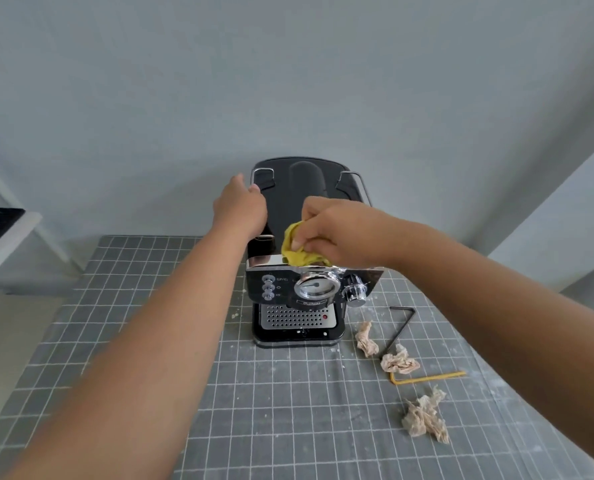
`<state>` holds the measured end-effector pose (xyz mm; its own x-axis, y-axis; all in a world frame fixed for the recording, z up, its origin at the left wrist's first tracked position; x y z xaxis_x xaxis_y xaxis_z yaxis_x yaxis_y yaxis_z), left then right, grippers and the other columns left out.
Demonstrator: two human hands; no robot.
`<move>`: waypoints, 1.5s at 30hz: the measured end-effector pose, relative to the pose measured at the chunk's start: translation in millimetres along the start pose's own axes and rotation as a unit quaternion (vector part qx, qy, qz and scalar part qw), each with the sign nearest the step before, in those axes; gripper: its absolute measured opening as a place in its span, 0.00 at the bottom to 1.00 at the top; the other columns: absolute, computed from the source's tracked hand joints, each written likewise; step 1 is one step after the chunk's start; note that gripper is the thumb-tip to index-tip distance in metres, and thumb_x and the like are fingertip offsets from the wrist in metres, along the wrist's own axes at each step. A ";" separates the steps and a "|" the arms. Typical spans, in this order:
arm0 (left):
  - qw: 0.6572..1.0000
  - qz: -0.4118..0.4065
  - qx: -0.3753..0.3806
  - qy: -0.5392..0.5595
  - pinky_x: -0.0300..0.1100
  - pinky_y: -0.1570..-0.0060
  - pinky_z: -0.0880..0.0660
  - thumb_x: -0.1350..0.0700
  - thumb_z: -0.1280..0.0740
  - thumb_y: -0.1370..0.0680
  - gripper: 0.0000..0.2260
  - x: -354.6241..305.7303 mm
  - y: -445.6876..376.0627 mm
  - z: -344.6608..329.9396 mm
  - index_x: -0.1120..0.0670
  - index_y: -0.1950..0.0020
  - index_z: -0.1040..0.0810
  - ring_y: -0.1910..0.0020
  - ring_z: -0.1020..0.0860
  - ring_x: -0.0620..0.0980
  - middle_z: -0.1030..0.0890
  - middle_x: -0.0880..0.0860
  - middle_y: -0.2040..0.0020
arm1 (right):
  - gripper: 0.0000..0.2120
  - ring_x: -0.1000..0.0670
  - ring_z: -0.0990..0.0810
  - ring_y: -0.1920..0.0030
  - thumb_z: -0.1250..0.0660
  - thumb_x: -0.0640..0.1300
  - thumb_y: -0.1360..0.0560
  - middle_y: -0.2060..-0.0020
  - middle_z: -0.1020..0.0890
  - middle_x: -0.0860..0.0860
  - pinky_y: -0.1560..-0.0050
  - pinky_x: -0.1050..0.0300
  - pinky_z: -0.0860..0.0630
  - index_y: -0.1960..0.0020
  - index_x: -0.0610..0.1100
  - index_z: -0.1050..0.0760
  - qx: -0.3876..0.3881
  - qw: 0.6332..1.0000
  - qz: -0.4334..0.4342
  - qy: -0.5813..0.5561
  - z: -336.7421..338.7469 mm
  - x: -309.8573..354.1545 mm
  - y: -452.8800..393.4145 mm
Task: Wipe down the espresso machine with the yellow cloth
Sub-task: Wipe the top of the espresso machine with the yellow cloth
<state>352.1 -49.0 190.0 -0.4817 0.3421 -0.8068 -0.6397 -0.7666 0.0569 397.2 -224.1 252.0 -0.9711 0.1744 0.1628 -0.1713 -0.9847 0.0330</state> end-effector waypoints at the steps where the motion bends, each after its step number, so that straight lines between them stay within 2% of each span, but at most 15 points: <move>1: 1.000 -0.001 0.000 0.001 0.50 0.29 0.42 0.52 0.49 0.17 0.22 -0.8 0.2 0.1 0.54 0.23 0.44 0.25 0.41 0.58 0.39 0.54 0.24 | 0.10 0.58 0.30 0.62 0.37 0.47 0.22 0.55 0.29 0.54 0.59 0.60 0.34 0.46 0.55 0.20 -0.008 1.000 -0.007 0.009 -0.7 -0.4 -2.2; 6: 1.000 0.003 0.002 0.000 0.49 0.30 0.41 0.52 0.50 0.17 0.22 -0.9 0.3 -0.6 0.55 0.23 0.44 0.26 0.40 0.58 0.38 0.55 0.24 | 0.11 0.47 0.29 0.56 0.39 0.44 0.22 0.54 0.30 0.49 0.61 0.55 0.30 0.46 0.50 0.20 -0.106 0.984 -0.121 0.071 -16.8 4.4 -33.1; 11: 0.997 0.017 0.042 0.060 0.47 0.31 0.41 0.52 0.49 0.17 0.21 1.0 -2.0 -1.4 0.54 0.24 0.41 0.26 0.39 0.55 0.37 0.53 0.24 | 0.09 0.46 0.28 0.60 0.40 0.44 0.22 0.56 0.30 0.48 0.62 0.51 0.25 0.51 0.45 0.21 -0.096 0.989 -0.083 0.077 -23.6 25.9 -9.2; 15: 0.988 -0.001 0.123 0.096 0.41 0.32 0.42 0.53 0.47 0.19 0.22 -4.9 -0.1 7.4 0.52 0.24 0.40 0.27 0.38 0.51 0.37 0.51 0.25 | 0.12 0.48 0.26 0.58 0.40 0.47 0.21 0.54 0.27 0.51 0.57 0.53 0.26 0.45 0.52 0.19 -0.069 0.995 -0.071 0.023 -15.3 22.1 0.3; 19: 0.986 -0.017 0.138 0.086 0.51 0.27 0.41 0.46 0.45 0.29 0.30 4.8 -17.2 4.7 0.47 0.25 0.37 0.26 0.38 0.51 0.38 0.48 0.24 | 0.10 0.50 0.25 0.54 0.37 0.48 0.22 0.54 0.28 0.52 0.54 0.57 0.30 0.44 0.56 0.20 -0.050 0.994 -0.096 -0.005 -8.8 1.3 -37.2; 21: 0.985 -0.024 0.144 0.094 0.46 0.29 0.40 0.50 0.44 0.25 0.25 -3.9 -9.9 10.7 0.50 0.28 0.33 0.27 0.36 0.51 0.35 0.51 0.25 | 0.09 0.53 0.27 0.54 0.33 0.48 0.24 0.55 0.28 0.53 0.51 0.58 0.31 0.45 0.55 0.19 -0.007 0.998 -0.052 -0.029 -10.0 2.7 -56.9; 23: 0.981 -0.021 0.147 0.123 0.43 0.30 0.41 0.54 0.43 0.19 0.18 -6.5 -10.0 15.1 0.54 0.30 0.30 0.26 0.38 0.50 0.38 0.52 0.24 | 0.09 0.56 0.28 0.57 0.31 0.48 0.25 0.59 0.28 0.57 0.52 0.61 0.31 0.47 0.54 0.18 0.023 0.998 -0.041 -0.052 -7.7 4.6 -68.7; 25: 0.980 0.007 0.128 0.152 0.44 0.29 0.45 0.51 0.43 0.18 0.20 -0.2 -20.9 15.7 0.55 0.27 0.33 0.24 0.42 0.50 0.42 0.51 0.23 | 0.08 0.62 0.27 0.61 0.29 0.49 0.27 0.65 0.27 0.62 0.56 0.68 0.32 0.49 0.54 0.17 0.027 0.995 -0.058 -0.077 -4.9 1.5 -76.2; 27: 0.976 0.050 0.097 0.190 0.45 0.30 0.44 0.45 0.44 0.18 0.23 3.5 -26.4 17.5 0.54 0.25 0.35 0.25 0.41 0.51 0.39 0.52 0.23 | 0.08 0.62 0.25 0.60 0.28 0.51 0.29 0.66 0.25 0.64 0.54 0.66 0.29 0.51 0.55 0.16 0.020 0.994 -0.073 -0.085 -5.0 -1.1 -82.9; 30: 0.962 0.083 0.079 0.246 0.47 0.30 0.44 0.41 0.49 0.18 0.25 0.9 -25.2 16.5 0.53 0.26 0.34 0.26 0.39 0.50 0.37 0.51 0.24 | 0.08 0.55 0.21 0.52 0.31 0.54 0.29 0.58 0.18 0.62 0.50 0.59 0.25 0.51 0.56 0.16 -0.019 0.990 -0.110 -0.084 -6.7 -7.8 -94.2; 33: 0.958 0.084 0.061 0.269 0.44 0.31 0.42 0.41 0.50 0.18 0.26 -1.7 -22.5 10.9 0.55 0.26 0.34 0.26 0.38 0.50 0.34 0.51 0.26 | 0.10 0.50 0.21 0.49 0.35 0.55 0.27 0.51 0.17 0.54 0.48 0.54 0.23 0.49 0.57 0.17 -0.072 0.983 -0.161 -0.045 -6.0 -15.1 -103.8; 36: 0.957 0.082 0.065 0.271 0.43 0.33 0.41 0.42 0.50 0.17 0.26 -3.4 -19.3 6.6 0.56 0.26 0.34 0.27 0.37 0.51 0.34 0.52 0.26 | 0.10 0.46 0.22 0.49 0.38 0.52 0.25 0.53 0.19 0.50 0.51 0.52 0.23 0.48 0.56 0.19 -0.055 0.990 -0.129 0.006 -10.9 -10.4 -100.6; 39: 0.956 0.085 0.065 0.275 0.41 0.38 0.38 0.42 0.50 0.17 0.26 -4.0 -19.1 7.6 0.55 0.26 0.34 0.28 0.36 0.51 0.35 0.54 0.26 | 0.10 0.48 0.23 0.51 0.36 0.53 0.25 0.58 0.25 0.53 0.49 0.51 0.26 0.47 0.58 0.19 -0.038 0.997 -0.062 -0.015 -18.2 -1.8 -78.4; 42: 0.952 0.091 0.062 0.287 0.47 0.31 0.43 0.40 0.53 0.18 0.26 -1.6 -22.6 8.0 0.52 0.26 0.34 0.26 0.39 0.52 0.38 0.54 0.24 | 0.10 0.50 0.24 0.51 0.36 0.54 0.24 0.58 0.26 0.53 0.47 0.50 0.27 0.45 0.60 0.20 -0.024 0.999 -0.022 -0.020 -18.4 -0.9 -68.0; 45: 0.942 0.098 0.059 0.316 0.49 0.29 0.45 0.39 0.55 0.18 0.27 1.0 -26.3 6.7 0.52 0.26 0.34 0.25 0.40 0.50 0.37 0.51 0.24 | 0.11 0.48 0.25 0.46 0.39 0.55 0.23 0.53 0.25 0.52 0.43 0.49 0.31 0.42 0.63 0.23 -0.006 0.999 -0.028 0.017 -12.5 -8.7 -82.3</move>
<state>364.5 -24.8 191.6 -0.1672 -0.2201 -0.9611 -0.6558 -0.7031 0.2751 417.7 -144.6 235.6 -0.9651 0.2283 0.1280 -0.2264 -0.9736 0.0295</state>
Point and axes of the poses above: each hand's wrist, its own y-axis away from the middle knuckle, its own z-axis out of the back of the hand, x = y × z, the point moved 2 cm from there along -y, towards the middle knuckle
